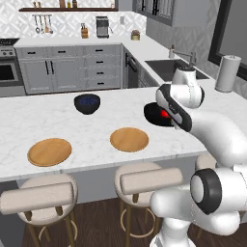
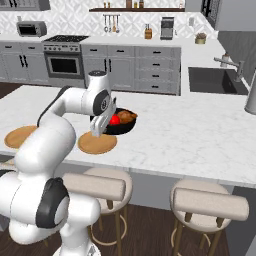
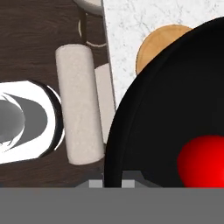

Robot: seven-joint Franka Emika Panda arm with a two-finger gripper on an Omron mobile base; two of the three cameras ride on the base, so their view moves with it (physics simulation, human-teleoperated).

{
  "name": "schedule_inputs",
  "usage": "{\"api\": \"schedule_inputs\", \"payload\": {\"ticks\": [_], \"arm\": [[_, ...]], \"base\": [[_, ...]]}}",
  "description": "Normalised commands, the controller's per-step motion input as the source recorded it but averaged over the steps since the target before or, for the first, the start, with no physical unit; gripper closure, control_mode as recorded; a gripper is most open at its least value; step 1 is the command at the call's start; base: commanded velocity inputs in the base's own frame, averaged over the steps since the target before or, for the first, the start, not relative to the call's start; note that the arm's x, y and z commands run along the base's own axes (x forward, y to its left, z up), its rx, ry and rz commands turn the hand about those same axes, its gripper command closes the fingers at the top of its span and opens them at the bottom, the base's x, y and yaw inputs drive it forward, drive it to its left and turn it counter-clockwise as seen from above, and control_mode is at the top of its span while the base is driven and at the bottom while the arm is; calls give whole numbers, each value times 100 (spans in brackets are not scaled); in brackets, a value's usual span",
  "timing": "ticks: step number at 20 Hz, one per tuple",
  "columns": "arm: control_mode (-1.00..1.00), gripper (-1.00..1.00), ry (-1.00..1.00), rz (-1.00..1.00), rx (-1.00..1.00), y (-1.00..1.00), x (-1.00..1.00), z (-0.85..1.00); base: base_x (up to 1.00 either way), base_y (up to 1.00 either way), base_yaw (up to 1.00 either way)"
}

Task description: Pick the chicken drumstick and tomato from their plates and place them in the bowl. Then put the bowl in the fridge.

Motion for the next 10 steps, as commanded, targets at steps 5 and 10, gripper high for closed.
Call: {"api": "schedule_inputs", "payload": {"ticks": [5,10], "arm": [[-100,100,0,14,-6,45,-33,3],[-100,100,1,0,1,5,-25,23]], "base": [[0,0,0],[0,0,0]]}}
